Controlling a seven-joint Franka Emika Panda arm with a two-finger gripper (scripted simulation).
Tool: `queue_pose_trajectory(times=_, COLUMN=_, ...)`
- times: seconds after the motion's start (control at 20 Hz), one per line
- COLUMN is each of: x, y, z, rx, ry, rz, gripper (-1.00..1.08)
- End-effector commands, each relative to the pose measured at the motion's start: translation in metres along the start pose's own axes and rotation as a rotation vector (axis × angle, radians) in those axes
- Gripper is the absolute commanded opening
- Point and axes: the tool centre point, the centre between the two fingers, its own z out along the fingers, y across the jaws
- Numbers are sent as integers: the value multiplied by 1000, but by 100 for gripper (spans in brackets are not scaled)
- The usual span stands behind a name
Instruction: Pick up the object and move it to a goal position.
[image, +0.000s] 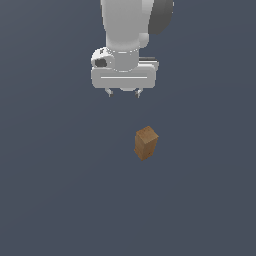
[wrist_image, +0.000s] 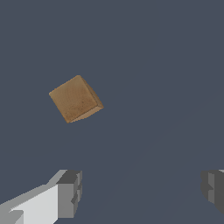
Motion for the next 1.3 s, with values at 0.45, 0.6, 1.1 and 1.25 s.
queue_pose_trajectory(times=0.45, x=-8, y=20, z=19, rx=-11, ry=-55, rz=-1, gripper=100)
queue_pose_trajectory(times=0.6, x=-7, y=19, z=19, rx=-10, ry=-51, rz=-3, gripper=100)
queue_pose_trajectory(times=1.1, x=15, y=-4, z=40, rx=-15, ry=-36, rz=-127, gripper=100)
queue_pose_trajectory(times=1.25, x=28, y=-20, z=54, rx=-17, ry=-25, rz=-205, gripper=100)
